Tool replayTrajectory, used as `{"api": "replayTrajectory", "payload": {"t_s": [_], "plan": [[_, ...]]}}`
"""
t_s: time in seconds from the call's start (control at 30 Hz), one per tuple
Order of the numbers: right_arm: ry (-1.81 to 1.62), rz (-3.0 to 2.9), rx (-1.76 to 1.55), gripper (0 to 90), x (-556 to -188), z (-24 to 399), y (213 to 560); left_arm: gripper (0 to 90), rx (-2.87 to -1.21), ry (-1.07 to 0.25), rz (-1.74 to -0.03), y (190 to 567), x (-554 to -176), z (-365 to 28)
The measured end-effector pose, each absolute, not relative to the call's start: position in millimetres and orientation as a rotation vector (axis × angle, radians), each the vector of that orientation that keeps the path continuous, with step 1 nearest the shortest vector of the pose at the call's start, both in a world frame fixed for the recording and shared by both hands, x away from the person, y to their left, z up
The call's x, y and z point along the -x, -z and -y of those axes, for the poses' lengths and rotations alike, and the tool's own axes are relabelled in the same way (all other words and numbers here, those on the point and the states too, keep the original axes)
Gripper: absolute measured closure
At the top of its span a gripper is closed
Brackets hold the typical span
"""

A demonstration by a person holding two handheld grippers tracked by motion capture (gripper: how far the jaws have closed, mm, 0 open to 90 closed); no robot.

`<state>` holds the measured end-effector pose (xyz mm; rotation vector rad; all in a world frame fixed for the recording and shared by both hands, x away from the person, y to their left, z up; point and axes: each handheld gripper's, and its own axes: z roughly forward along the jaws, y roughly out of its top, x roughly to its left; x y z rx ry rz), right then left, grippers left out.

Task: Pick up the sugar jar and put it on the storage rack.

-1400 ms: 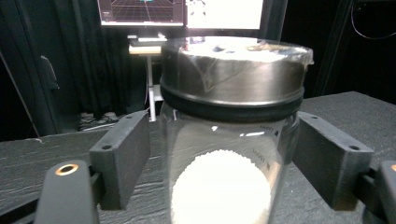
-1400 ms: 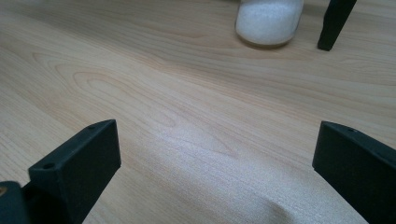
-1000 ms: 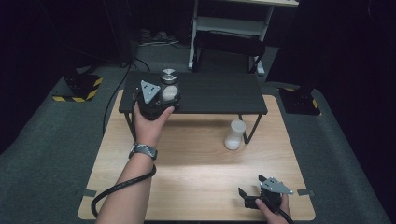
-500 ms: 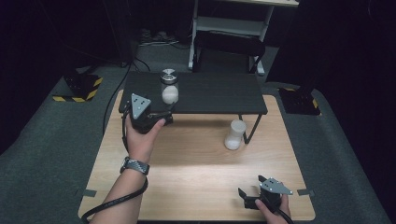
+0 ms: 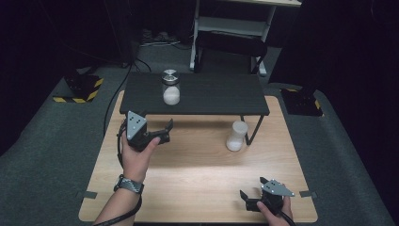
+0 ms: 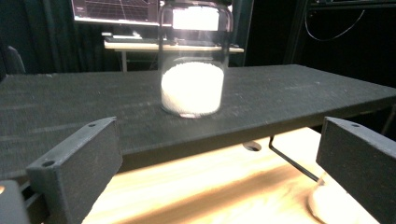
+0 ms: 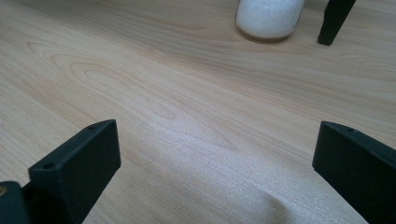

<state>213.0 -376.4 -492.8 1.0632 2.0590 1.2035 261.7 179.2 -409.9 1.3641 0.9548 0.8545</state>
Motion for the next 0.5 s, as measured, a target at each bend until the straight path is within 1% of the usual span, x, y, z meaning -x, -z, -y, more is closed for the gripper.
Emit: {"api": "replayTrajectory", "payload": {"t_s": [0.2,0.5], "plan": [[-1.199,-2.059,-1.058,0.8,-213,376,493,0.5,-1.383,-0.87,-0.939,422,-250,-181],[-1.197,-2.06,-1.053,0.9,-212,375,493,0.5,-1.408,-0.857,-0.93,442,-237,-185]]}}
